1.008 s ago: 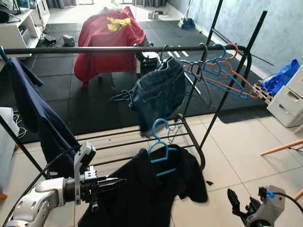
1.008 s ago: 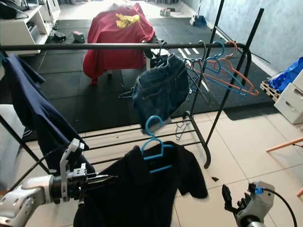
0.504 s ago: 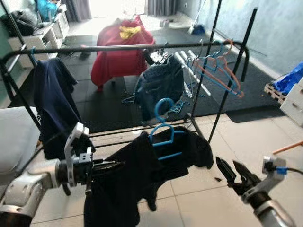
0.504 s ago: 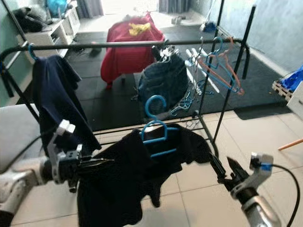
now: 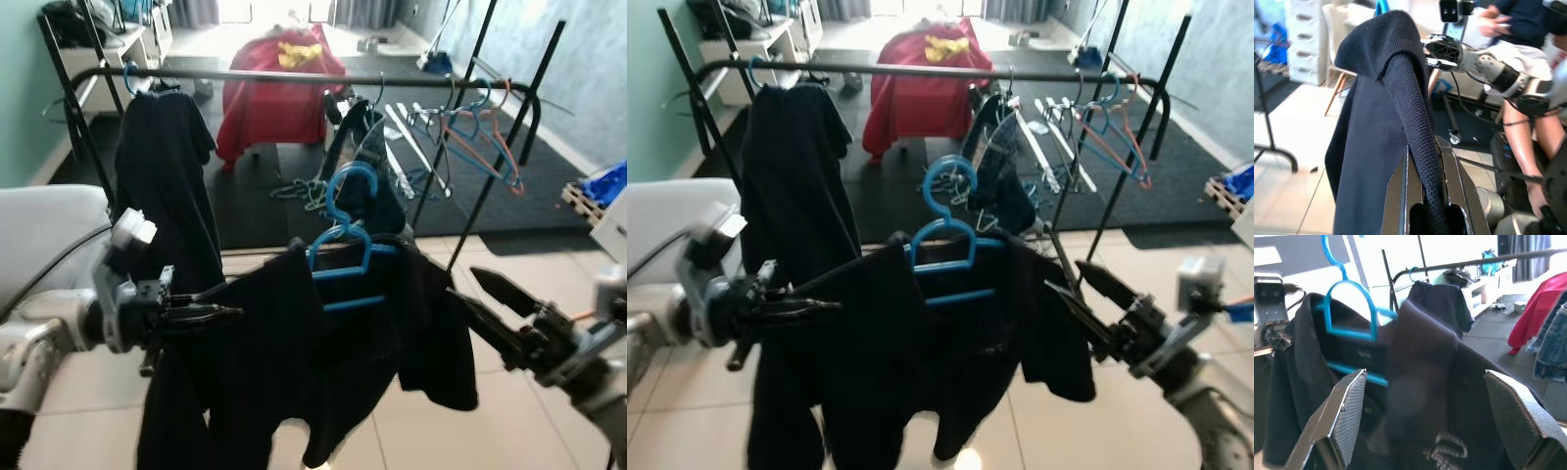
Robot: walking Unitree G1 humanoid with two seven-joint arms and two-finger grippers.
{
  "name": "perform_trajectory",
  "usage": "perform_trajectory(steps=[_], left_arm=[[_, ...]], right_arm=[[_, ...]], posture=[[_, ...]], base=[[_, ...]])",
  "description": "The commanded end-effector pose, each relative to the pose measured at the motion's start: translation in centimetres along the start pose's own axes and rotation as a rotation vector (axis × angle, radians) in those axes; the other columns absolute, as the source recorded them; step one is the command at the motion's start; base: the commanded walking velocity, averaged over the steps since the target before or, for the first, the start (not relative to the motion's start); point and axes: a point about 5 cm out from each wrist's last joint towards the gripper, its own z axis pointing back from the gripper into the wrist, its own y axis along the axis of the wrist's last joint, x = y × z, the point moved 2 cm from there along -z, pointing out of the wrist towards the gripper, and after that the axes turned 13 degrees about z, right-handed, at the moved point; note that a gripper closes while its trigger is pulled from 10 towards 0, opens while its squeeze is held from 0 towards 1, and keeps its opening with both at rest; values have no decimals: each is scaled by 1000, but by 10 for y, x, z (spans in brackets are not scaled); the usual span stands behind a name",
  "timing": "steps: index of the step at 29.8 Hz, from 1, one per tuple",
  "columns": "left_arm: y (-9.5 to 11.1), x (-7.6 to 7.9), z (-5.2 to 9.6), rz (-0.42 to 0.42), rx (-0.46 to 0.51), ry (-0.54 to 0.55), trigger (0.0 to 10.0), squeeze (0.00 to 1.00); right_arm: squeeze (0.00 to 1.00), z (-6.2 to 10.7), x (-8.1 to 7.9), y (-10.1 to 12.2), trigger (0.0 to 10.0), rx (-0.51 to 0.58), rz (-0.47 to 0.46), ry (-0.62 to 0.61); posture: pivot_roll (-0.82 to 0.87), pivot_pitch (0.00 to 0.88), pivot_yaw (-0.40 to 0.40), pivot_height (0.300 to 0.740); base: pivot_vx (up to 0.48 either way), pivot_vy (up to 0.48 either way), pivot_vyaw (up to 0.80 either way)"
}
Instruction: Hang hanger
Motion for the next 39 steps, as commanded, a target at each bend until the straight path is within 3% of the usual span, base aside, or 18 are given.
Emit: perform_trajectory(steps=[1, 3, 9, 15, 16, 18, 19, 24, 25, 27, 28, 32, 39], left_arm=[[18, 11, 2, -53, 1, -64, 10000, 0], [29, 19, 0, -82, -10, -139, 10000, 0], [34, 33, 0, -96, -42, -240, 10000, 0], [34, 35, 0, -96, -59, -249, 10000, 0], [32, 32, 1, -90, -65, -235, 10000, 0], [32, 32, 1, -90, -65, -235, 10000, 0], [30, 29, 2, -86, -69, -220, 10000, 0], [30, 29, 2, -86, -69, -220, 10000, 0], [29, 27, 1, -83, -69, -211, 10000, 0], [29, 27, 1, -83, -69, -211, 10000, 0], [28, 23, -1, -87, -63, -206, 10000, 0], [28, 19, -5, -100, -51, -199, 10000, 0], [32, 15, -7, -127, -23, -177, 10000, 0]], right_arm=[[0, 2, -4, 3, 10000, -12, -19, 42], [0, 9, -4, 6, 10000, -55, -23, 72], [0, 13, -1, 9, 10000, -83, -9, 71], [0, 14, 0, 21, 10000, -27, -22, 67], [0, 12, -4, 34, 10000, 45, -43, 100], [0, 12, -4, 34, 10000, 45, -43, 100], [0, 10, -9, 46, 10000, 104, -64, 143], [0, 10, -9, 46, 10000, 104, -64, 143], [0, 5, -18, 53, 10000, 135, -89, 204], [0, 5, -18, 53, 10000, 135, -89, 204], [0, -1, -30, 56, 10000, 155, -129, 281], [0, -11, -48, 52, 10000, 135, -182, 379], [0, -15, -65, 24, 10000, -74, -232, 426]], posture=[[-64, 87, -66, 740], [-65, 88, -67, 740], [-66, 92, -67, 740], [-66, 92, -67, 740], [-66, 102, -65, 740], [-66, 102, -65, 740], [-68, 103, -65, 740], [-68, 103, -65, 740], [-71, 106, -65, 740], [-71, 106, -65, 740], [-70, 107, -65, 740], [-74, 107, -63, 740], [-76, 108, -63, 740]], base=[[0, 0, 0], [0, 0, 0], [0, 0, 0], [0, 0, 0], [0, 0, 0], [0, 0, 0], [0, 0, 0], [0, 0, 0], [0, 0, 0], [0, 0, 0], [0, 0, 0], [0, 0, 0], [0, 0, 0]])
